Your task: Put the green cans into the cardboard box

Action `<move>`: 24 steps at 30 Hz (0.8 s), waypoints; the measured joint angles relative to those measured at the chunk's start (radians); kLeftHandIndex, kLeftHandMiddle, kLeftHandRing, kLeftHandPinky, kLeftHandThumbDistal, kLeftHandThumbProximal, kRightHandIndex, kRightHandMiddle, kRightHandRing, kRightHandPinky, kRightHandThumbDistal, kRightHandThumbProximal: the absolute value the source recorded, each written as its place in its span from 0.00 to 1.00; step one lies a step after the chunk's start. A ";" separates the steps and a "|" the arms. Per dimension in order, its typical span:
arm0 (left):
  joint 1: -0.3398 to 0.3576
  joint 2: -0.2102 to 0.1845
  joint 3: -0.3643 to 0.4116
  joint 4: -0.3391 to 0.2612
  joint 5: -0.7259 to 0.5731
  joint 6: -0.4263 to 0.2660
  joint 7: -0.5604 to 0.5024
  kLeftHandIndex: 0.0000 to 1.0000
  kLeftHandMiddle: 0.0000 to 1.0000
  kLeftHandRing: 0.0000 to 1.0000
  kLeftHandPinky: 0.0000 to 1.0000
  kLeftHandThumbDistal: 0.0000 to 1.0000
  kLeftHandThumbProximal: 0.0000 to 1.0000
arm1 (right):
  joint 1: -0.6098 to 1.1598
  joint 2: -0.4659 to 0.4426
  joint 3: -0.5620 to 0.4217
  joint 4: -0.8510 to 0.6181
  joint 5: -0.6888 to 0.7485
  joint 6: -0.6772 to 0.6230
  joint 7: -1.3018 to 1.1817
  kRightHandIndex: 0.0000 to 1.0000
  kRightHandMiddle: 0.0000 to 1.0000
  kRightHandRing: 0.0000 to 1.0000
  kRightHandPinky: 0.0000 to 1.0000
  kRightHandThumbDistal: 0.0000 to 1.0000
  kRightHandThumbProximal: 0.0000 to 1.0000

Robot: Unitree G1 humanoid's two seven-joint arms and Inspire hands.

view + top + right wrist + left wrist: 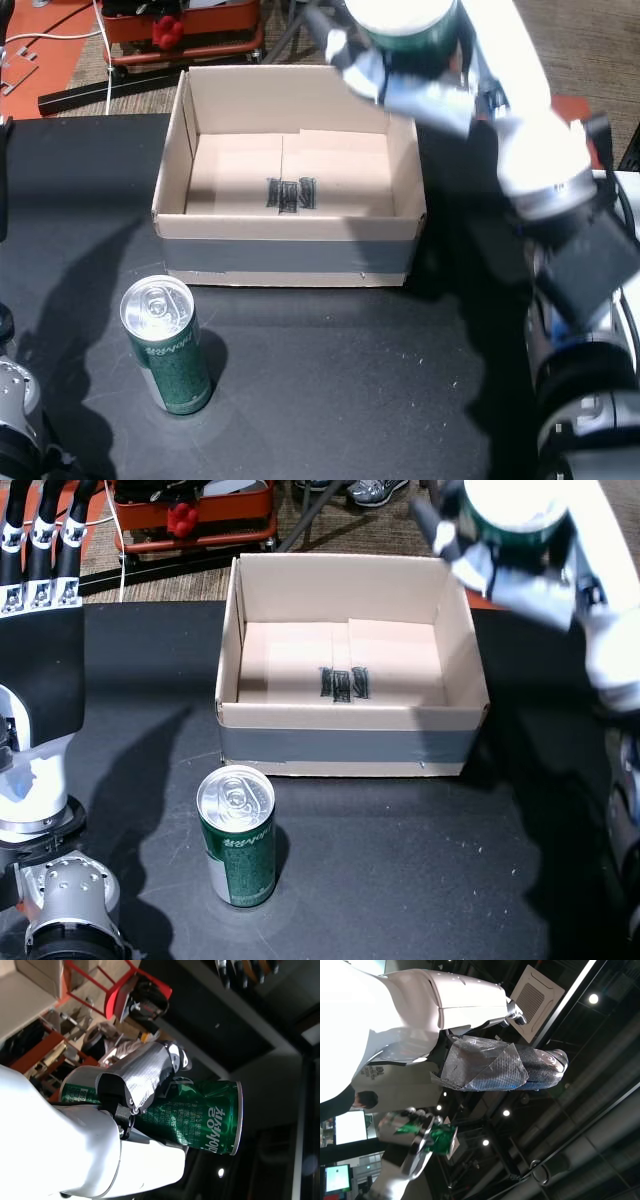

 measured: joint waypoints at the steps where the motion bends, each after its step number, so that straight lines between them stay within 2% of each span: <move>1: 0.000 -0.001 0.000 0.000 0.000 0.000 -0.001 1.00 1.00 1.00 1.00 0.56 0.89 | -0.020 0.000 0.002 0.016 -0.012 0.017 -0.023 0.23 0.14 0.21 0.29 0.75 0.28; 3: 0.000 -0.003 0.000 -0.003 0.000 0.000 0.000 1.00 1.00 1.00 1.00 0.57 0.91 | -0.055 0.000 0.013 0.043 -0.042 0.057 -0.073 0.07 0.09 0.20 0.29 0.70 0.29; 6: 0.000 -0.006 0.000 -0.011 0.000 0.000 0.001 1.00 1.00 1.00 1.00 0.54 0.89 | -0.087 0.000 0.042 0.069 -0.099 0.102 -0.146 0.04 0.11 0.23 0.31 0.60 0.12; 7: 0.000 -0.007 0.000 -0.013 0.000 0.000 0.002 1.00 1.00 1.00 1.00 0.53 0.88 | -0.099 -0.001 0.058 0.073 -0.123 0.119 -0.173 0.07 0.13 0.25 0.33 0.57 0.03; 8: 0.000 -0.008 0.000 -0.015 0.000 0.000 0.002 1.00 1.00 1.00 1.00 0.53 0.87 | -0.108 -0.004 0.076 0.074 -0.154 0.134 -0.205 0.09 0.15 0.27 0.34 0.54 0.00; 18: 0.001 -0.018 -0.001 -0.039 -0.004 0.007 0.001 1.00 1.00 1.00 1.00 0.57 0.84 | -0.223 -0.041 0.338 0.152 -0.498 0.363 -0.504 0.29 0.32 0.39 0.42 0.44 0.00; 21: 0.002 -0.020 -0.001 -0.045 -0.004 0.012 0.002 1.00 1.00 1.00 1.00 0.56 0.84 | -0.261 -0.039 0.394 0.181 -0.544 0.440 -0.522 0.28 0.30 0.38 0.40 0.46 0.00; 24: 0.003 -0.022 -0.001 -0.047 -0.006 0.015 0.002 1.00 1.00 1.00 1.00 0.56 0.88 | -0.287 -0.031 0.434 0.207 -0.570 0.520 -0.509 0.28 0.30 0.39 0.40 0.47 0.00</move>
